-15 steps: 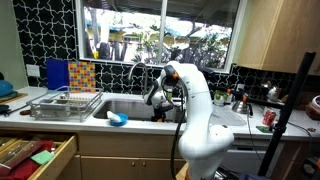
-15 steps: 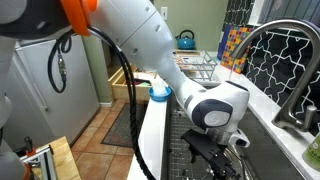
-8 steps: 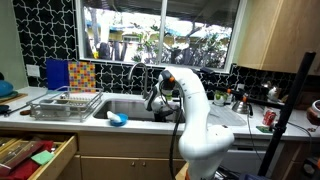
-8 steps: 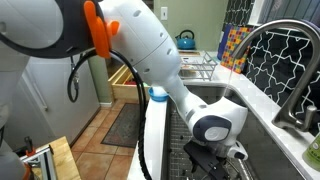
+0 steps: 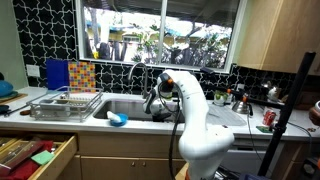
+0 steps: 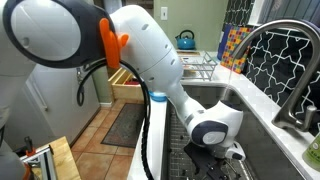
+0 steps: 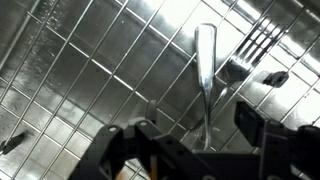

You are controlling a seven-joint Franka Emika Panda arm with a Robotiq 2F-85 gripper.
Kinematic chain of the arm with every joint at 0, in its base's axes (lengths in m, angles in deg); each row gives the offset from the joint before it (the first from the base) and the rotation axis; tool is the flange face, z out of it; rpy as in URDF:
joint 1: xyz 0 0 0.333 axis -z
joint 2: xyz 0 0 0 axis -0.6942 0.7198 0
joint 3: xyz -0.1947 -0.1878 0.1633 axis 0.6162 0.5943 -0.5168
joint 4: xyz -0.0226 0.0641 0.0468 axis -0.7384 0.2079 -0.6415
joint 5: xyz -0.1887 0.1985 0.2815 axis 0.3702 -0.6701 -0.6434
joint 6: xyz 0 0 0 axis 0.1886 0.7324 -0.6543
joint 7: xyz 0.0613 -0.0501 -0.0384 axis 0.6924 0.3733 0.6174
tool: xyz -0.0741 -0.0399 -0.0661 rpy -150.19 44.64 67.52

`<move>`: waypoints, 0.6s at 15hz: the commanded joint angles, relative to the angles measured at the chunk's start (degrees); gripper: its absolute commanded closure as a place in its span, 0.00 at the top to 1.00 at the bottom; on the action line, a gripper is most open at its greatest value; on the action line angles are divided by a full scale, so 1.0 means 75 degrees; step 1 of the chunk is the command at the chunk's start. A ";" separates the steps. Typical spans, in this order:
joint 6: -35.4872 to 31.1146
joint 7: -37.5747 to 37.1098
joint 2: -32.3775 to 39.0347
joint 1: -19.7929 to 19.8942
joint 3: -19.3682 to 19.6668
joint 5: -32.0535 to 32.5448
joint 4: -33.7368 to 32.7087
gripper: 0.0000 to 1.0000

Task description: Turn on the faucet then rinse the spoon under it

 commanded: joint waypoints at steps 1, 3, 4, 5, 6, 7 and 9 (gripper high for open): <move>-0.0164 -0.0156 0.0177 0.0059 -0.0090 -0.0158 -0.0149 0.66; -0.0162 -0.0231 0.0202 0.0036 -0.0085 -0.0140 -0.0176 0.49; -0.0158 -0.0284 0.0219 0.0023 -0.0078 -0.0133 -0.0194 0.45; -0.0156 -0.0309 0.0229 0.0016 -0.0079 -0.0127 -0.0209 0.41; -0.0119 -0.0321 0.0248 0.0012 -0.0085 -0.0125 -0.0239 0.42; -0.0122 -0.0336 0.0273 0.0001 -0.0078 -0.0109 -0.0253 0.39; -0.0109 -0.0360 0.0315 -0.0009 -0.0076 -0.0102 -0.0291 0.38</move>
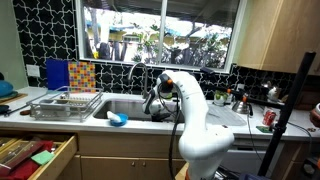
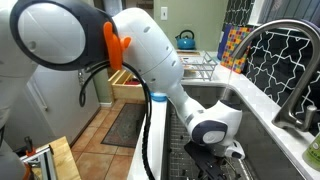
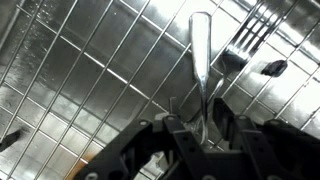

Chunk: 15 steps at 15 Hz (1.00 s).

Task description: Turn on the faucet then rinse the spoon under it

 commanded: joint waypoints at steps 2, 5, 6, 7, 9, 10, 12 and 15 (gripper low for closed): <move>-0.0039 -0.0124 0.0233 -0.0001 -0.0025 -0.0090 -0.0182 0.32; -0.0047 -0.0137 0.0212 -0.0023 -0.0032 -0.0087 -0.0161 0.24; -0.0039 -0.0146 0.0196 -0.0035 -0.0024 -0.0078 -0.0154 0.24; -0.0046 -0.0149 0.0186 -0.0040 -0.0026 -0.0079 -0.0154 0.20; -0.0050 -0.0157 0.0167 -0.0051 -0.0022 -0.0073 -0.0149 0.19; -0.0060 -0.0167 0.0161 -0.0061 -0.0013 -0.0062 -0.0148 0.18; -0.0062 -0.0178 0.0150 -0.0072 -0.0002 -0.0046 -0.0151 0.17; -0.0053 -0.0188 0.0151 -0.0081 0.0007 -0.0032 -0.0171 0.14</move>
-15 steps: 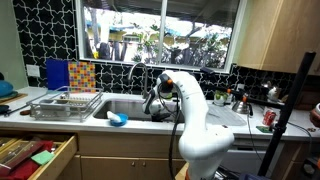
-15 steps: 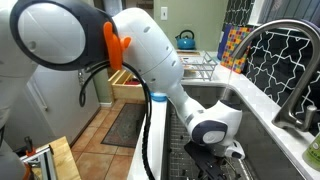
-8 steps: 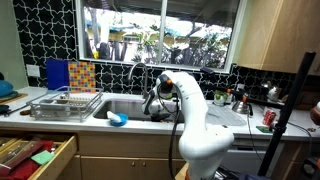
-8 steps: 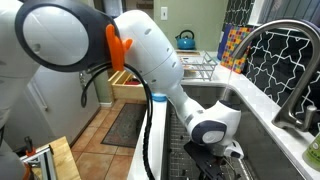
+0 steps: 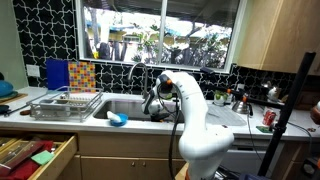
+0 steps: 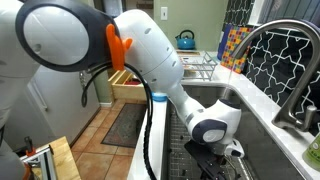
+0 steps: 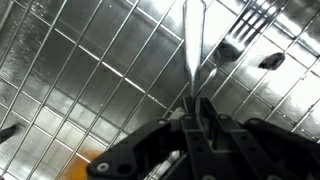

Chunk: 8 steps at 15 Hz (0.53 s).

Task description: Turn on the faucet then rinse the spoon under it

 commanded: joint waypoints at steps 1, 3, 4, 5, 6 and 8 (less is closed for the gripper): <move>-0.0040 -0.0109 0.0086 -0.0023 0.0016 -0.0029 -0.0072 0.12; -0.0041 -0.0136 0.0109 -0.0042 0.0036 -0.0006 -0.0087 0.11; -0.0034 -0.0129 0.0106 -0.0041 0.0035 -0.0004 -0.0084 0.11; -0.0026 -0.0123 0.0105 -0.0036 0.0031 -0.0009 -0.0086 0.04; -0.0029 -0.0140 0.0120 -0.0045 0.0045 0.0004 -0.0095 0.04; -0.0016 -0.0152 0.0143 -0.0050 0.0057 0.0015 -0.0109 0.06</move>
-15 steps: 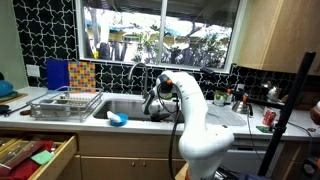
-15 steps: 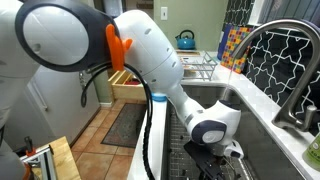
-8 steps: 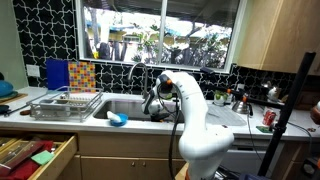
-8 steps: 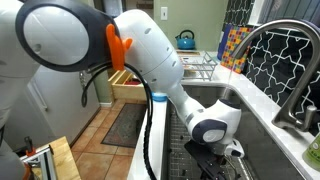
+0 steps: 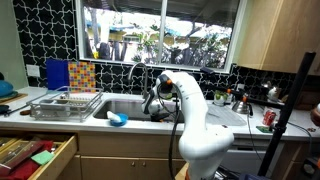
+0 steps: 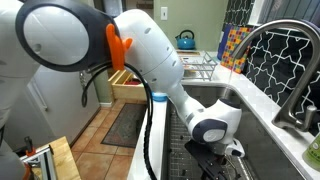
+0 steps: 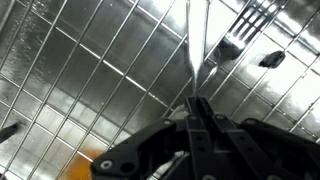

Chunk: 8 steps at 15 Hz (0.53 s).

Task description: Turn on the faucet then rinse the spoon under it

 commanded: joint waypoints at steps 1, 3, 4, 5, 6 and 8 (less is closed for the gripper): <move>-0.0005 -0.0143 0.0146 -0.0047 0.0050 0.0011 -0.0091 0.07; -0.0002 -0.0160 0.0164 -0.0056 0.0057 0.0019 -0.0102 0.24; 0.0000 -0.0163 0.0173 -0.0057 0.0057 0.0021 -0.0106 0.32; 0.0011 -0.0162 0.0182 -0.0057 0.0053 0.0018 -0.0109 0.30; 0.0009 -0.0158 0.0185 -0.0057 0.0047 0.0014 -0.0105 0.22; 0.0006 -0.0155 0.0201 -0.0065 0.0044 0.0017 -0.0104 0.08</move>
